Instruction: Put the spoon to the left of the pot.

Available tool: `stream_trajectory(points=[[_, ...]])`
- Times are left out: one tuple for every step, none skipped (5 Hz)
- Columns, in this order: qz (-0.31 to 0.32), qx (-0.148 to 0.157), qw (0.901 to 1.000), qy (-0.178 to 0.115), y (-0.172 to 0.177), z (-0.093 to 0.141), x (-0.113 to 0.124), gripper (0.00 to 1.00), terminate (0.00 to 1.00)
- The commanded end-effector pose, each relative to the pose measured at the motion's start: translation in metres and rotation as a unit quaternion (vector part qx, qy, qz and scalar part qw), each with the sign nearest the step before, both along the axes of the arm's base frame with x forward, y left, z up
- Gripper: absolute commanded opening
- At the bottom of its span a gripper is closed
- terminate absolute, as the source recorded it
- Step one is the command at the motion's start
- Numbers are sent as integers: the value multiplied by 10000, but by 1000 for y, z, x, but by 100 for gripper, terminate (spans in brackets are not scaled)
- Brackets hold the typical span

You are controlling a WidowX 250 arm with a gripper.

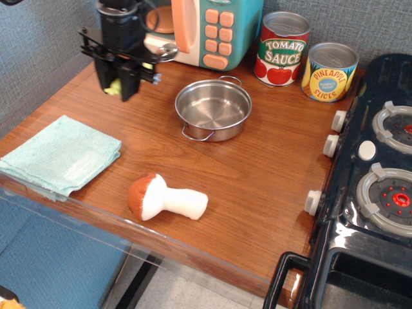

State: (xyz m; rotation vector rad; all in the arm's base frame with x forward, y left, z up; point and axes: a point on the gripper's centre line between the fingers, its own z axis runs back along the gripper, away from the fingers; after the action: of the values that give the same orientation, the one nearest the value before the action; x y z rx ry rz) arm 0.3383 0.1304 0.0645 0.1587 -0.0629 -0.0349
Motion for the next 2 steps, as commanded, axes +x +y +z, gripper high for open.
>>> stream_trajectory(points=[[-19, 522, 9983, 259, 101, 9, 0, 0, 0], [17, 639, 9964, 561, 134, -3, -8, 0, 0]])
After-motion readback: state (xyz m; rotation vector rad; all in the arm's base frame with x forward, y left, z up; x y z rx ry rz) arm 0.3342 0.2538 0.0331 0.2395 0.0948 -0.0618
